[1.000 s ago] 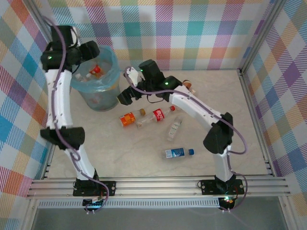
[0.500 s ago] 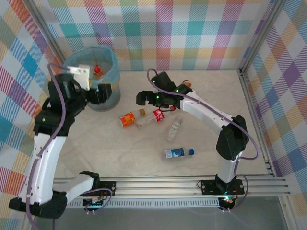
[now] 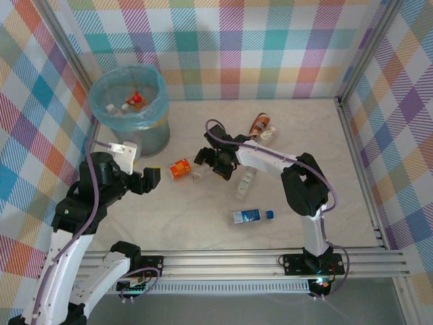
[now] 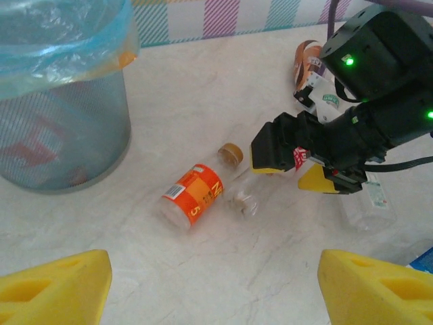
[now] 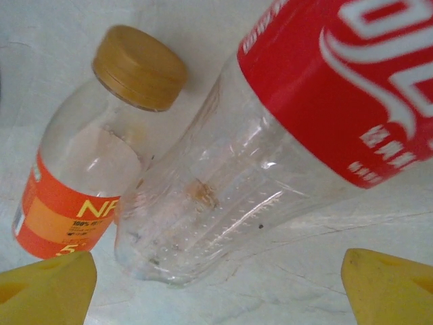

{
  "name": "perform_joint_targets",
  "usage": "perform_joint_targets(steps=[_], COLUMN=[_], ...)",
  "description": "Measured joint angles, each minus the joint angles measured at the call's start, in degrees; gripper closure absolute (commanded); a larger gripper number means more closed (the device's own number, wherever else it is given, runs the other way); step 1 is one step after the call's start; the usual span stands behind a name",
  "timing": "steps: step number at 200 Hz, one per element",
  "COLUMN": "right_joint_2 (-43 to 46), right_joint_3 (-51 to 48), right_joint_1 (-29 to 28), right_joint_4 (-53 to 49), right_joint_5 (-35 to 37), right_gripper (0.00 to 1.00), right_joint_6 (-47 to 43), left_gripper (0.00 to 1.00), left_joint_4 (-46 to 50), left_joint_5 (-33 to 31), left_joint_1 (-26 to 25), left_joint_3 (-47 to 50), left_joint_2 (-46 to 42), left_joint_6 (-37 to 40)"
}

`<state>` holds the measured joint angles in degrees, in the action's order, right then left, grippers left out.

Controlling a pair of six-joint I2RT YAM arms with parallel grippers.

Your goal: Put the plastic bottles in the bin

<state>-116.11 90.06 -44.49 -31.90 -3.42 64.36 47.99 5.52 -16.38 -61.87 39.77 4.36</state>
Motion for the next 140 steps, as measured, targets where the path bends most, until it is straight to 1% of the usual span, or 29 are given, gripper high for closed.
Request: perform_joint_targets(steps=[44,66,98,120,140], right_joint_2=[-3.2,-3.9,-6.1,-6.2,-6.2], right_joint_3=[1.0,1.0,0.9,0.9,0.7], right_joint_1=[-1.4,-1.6,-1.7,-1.7,-1.7], right_joint_4=[1.9,1.9,1.6,1.8,1.4], right_joint_5=[0.9,1.9,3.7,4.1,4.4], right_gripper=[0.07,0.09,0.10,0.16,0.26], right_joint_6=[6.8,8.9,11.0,11.9,12.0], left_gripper=[0.20,0.20,0.19,0.19,0.19], left_joint_4=[2.0,2.9,4.3,4.8,4.9], left_joint_5=[-1.3,-1.9,-2.4,-2.9,-3.3], left_joint_1=[0.0,0.0,0.0,0.0,0.0], left_joint_3=[2.0,2.8,3.5,3.6,3.6], left_joint_2=[-4.0,-5.2,-6.7,-7.0,-7.1], left_joint_6=[0.0,0.0,0.0,0.3,0.7])
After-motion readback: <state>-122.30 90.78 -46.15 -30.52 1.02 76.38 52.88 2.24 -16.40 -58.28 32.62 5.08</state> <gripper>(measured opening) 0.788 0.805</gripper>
